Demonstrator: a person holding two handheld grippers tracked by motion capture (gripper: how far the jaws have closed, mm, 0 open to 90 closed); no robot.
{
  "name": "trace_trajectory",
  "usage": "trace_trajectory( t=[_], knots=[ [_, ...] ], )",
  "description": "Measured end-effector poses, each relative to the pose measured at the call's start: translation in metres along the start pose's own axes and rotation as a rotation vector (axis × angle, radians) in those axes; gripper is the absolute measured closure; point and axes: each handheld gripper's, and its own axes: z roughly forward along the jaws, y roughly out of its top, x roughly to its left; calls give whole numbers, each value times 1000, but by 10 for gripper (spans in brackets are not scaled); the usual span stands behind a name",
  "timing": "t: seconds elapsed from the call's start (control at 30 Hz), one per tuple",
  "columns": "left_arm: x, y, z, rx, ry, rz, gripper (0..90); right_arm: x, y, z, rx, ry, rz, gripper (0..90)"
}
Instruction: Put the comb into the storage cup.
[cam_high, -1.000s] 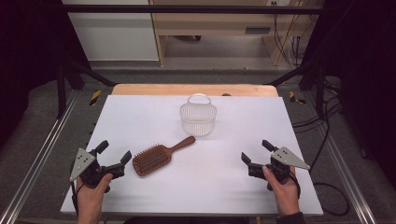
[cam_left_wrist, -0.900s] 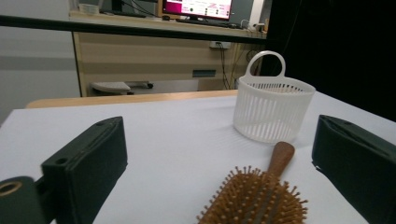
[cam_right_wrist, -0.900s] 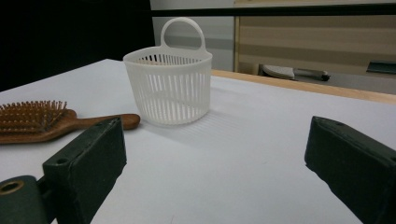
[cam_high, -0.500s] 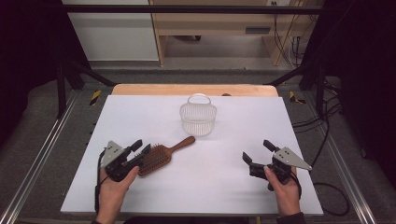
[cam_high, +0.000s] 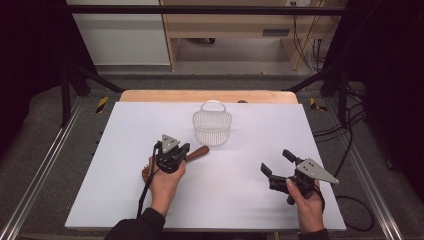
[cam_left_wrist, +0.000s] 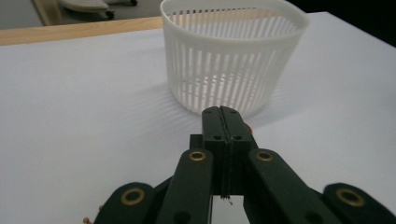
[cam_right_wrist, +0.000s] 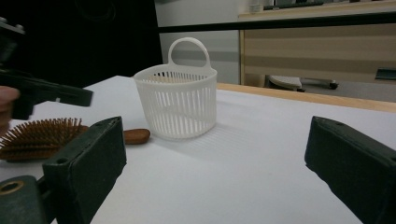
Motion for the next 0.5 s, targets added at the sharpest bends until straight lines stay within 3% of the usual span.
trace_trajectory(
  t=[0.1,0.27,0.37,0.5],
  knots=[
    [-2,3,16,26,58,-9,900,0,1,-1,-10,7,5,58],
    [-6,5,32,63,75,-35,900,-3,2,-3,-19,10,11,58],
    [-9,4,42,89,122,-25,900,-4,2,-3,-24,9,12,58],
    [-10,4,54,135,139,-73,900,-4,3,-4,-34,21,25,58]
  ],
)
